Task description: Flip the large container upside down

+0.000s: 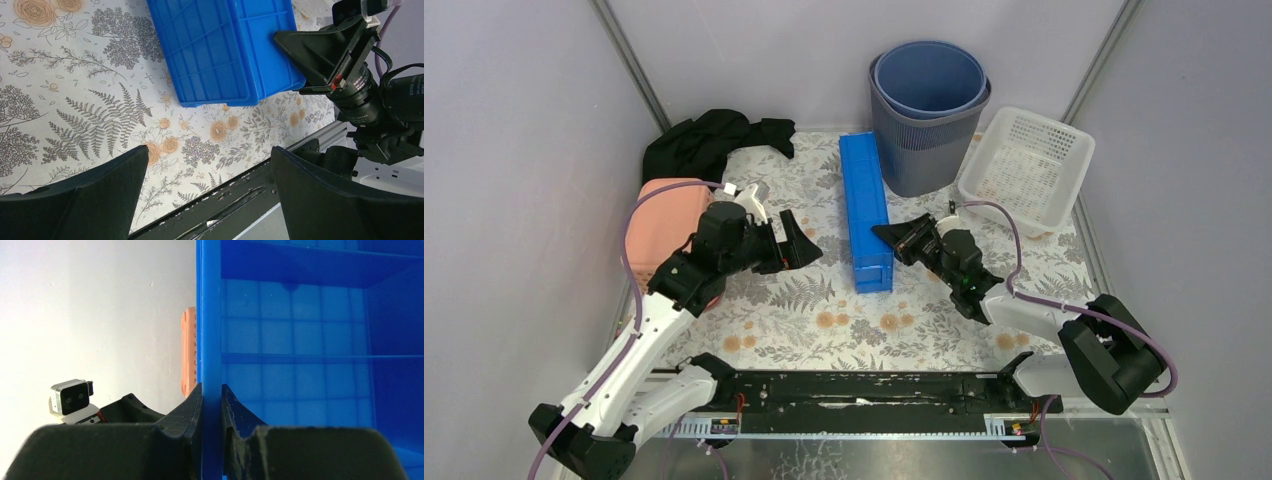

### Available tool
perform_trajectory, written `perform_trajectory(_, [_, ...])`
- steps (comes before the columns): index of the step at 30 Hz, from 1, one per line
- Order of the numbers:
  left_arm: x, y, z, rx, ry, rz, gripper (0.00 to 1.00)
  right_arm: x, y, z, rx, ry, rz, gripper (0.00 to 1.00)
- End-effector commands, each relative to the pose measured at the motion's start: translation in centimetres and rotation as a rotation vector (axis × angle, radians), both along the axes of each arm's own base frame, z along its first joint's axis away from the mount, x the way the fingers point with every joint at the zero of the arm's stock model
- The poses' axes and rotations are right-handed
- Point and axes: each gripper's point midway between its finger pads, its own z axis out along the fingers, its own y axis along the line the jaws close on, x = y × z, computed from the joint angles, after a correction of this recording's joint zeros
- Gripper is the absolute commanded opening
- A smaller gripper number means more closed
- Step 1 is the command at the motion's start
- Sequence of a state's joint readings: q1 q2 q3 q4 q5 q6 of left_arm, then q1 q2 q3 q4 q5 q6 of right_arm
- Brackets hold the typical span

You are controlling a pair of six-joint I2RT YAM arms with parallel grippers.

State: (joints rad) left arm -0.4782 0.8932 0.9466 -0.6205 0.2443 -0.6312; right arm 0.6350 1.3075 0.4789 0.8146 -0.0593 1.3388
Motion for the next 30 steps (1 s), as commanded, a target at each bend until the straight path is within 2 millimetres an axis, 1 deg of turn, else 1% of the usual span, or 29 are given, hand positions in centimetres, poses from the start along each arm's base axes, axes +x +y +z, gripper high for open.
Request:
perform_trajectory(1, [0.8, -0.4, 0.6, -0.017, -0.042, 0.002, 1.0, 0.2, 0.3, 2.2, 0.078, -0.044, -0.048, 0.0])
perform_trajectory(6, [0.8, -0.4, 0.6, -0.016, -0.044, 0.002, 1.0, 0.1, 0.9, 2.3, 0.096, -0.03, -0.058, 0.0])
perform_trajectory(9, [0.8, -0.4, 0.7, -0.017, -0.045, 0.001, 1.0, 0.1, 1.5, 2.7, 0.112, -0.03, -0.057, 0.0])
perform_trajectory(15, [0.7, -0.4, 0.8, -0.016, -0.047, 0.002, 1.0, -0.1, 3.5, 3.3, 0.12, -0.038, -0.003, 0.0])
perform_trajectory(23, [0.6, -0.3, 0.9, -0.012, -0.048, 0.003, 1.0, -0.5, 4.8, 3.7, 0.139, -0.069, 0.067, 0.0])
perform_trajectory(25, [0.6, -0.3, 0.9, -0.013, -0.048, 0.001, 1.0, -0.6, 5.2, 4.2, 0.144, -0.089, 0.083, 0.0])
perform_trajectory(30, [0.7, -0.3, 1.2, -0.017, -0.054, 0.002, 1.0, -0.7, 6.0, 6.2, 0.165, -0.148, 0.125, 0.0])
